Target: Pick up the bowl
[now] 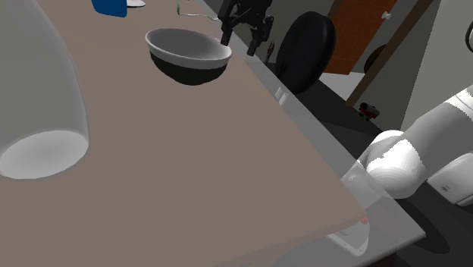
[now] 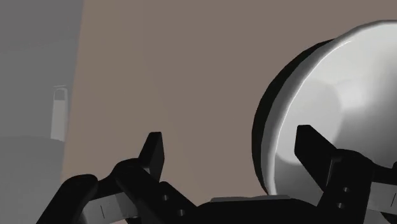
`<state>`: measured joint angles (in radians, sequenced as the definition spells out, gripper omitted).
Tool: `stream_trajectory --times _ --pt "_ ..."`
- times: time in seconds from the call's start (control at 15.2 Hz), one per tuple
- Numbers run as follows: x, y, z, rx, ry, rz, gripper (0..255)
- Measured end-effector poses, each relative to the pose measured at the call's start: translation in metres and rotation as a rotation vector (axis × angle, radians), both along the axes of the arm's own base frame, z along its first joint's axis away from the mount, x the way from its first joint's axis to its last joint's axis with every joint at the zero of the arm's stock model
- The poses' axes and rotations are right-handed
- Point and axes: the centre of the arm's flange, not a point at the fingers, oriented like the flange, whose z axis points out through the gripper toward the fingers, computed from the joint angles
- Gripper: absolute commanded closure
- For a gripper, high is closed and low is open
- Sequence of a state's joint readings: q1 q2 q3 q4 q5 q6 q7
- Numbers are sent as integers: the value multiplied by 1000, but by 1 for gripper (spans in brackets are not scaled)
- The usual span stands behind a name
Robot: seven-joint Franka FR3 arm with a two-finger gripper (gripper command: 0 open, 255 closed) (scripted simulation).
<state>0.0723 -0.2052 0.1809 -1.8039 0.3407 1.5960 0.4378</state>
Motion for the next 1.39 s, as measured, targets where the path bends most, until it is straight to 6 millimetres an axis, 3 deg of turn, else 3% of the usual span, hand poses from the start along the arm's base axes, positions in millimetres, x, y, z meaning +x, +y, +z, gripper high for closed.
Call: stream_trajectory --times 0.2,0.26,0.92,1.39 --pt "1 0 -13 0 0 0 0" --pt "1 -1 -15 0 0 0 255" --pt "1 -1 -17 1 -3 -1 255" --pt "0 -1 14 1 -1 0 255"
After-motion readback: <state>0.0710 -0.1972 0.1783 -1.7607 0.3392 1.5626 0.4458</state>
